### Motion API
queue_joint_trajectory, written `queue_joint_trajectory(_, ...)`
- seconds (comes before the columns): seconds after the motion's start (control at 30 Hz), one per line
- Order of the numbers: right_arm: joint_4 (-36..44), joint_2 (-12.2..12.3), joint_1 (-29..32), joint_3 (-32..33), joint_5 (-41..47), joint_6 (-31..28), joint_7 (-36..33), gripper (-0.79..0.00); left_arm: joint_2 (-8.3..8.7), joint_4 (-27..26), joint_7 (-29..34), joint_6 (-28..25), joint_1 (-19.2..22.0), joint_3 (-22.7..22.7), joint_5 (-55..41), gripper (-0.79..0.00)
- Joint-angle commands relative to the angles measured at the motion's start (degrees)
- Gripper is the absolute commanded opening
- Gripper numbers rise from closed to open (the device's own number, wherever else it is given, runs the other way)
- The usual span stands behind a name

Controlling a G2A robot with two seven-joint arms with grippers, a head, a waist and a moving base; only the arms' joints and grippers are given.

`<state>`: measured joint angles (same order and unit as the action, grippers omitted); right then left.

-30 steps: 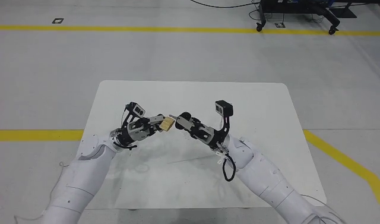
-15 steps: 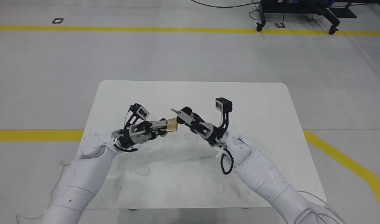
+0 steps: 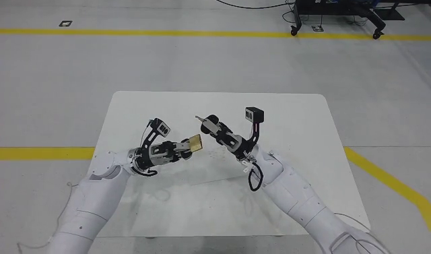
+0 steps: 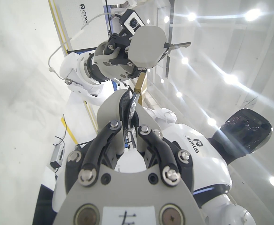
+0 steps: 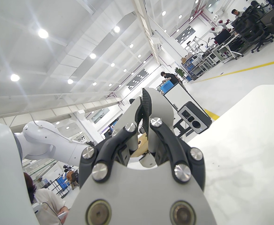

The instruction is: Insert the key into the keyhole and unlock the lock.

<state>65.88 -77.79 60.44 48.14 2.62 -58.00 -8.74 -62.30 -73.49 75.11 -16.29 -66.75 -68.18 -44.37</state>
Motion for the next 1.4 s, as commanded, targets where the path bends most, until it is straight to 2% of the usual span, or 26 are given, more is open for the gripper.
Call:
queue_joint_trajectory(0.0,-0.12,-0.03,0.11,0.27,0.07,0.00,-0.31,-0.785,0.04,-0.54,0.90,-1.05,-0.12,-0.20,0.30,-0.785)
queue_joint_trajectory(0.23,-1.12,-0.49,-0.21,-0.32,1.39,0.00,-3.08,-0.785,0.12,-1.19,1.73,-1.23,-0.11,-0.33,1.48,-0.785)
queue_joint_trajectory(0.6,3.28,0.03,1.06,-1.16,8.24,0.00,-14.60,-0.785,-0.06,1.31,-2.85,1.25,0.53,-1.07,0.66,-0.785)
queue_joint_trajectory(0.93,3.80,0.36,1.65,0.78,8.86,0.00,-14.63,-0.785,-0.02,1.63,-4.00,0.46,0.58,-1.88,0.67,-0.785)
queue_joint_trajectory(1.03,3.80,0.36,1.65,0.78,8.86,0.00,-14.63,-0.785,0.22,0.62,-9.12,2.73,0.42,-1.66,6.73,-0.785)
queue_joint_trajectory(1.13,6.33,0.81,3.43,1.96,8.96,5.55,-14.11,-0.785,0.50,-1.00,-14.51,9.78,0.88,-2.06,10.27,-0.785)
queue_joint_trajectory(1.23,10.96,2.01,7.67,4.34,10.55,14.37,-15.36,-0.785,0.73,-2.61,-14.90,16.01,2.55,-1.75,12.79,-0.785)
queue_joint_trajectory(1.37,19.66,3.89,15.52,9.53,13.83,25.07,-15.54,-0.785,0.55,-3.56,-15.52,16.40,4.38,-0.34,15.51,-0.785)
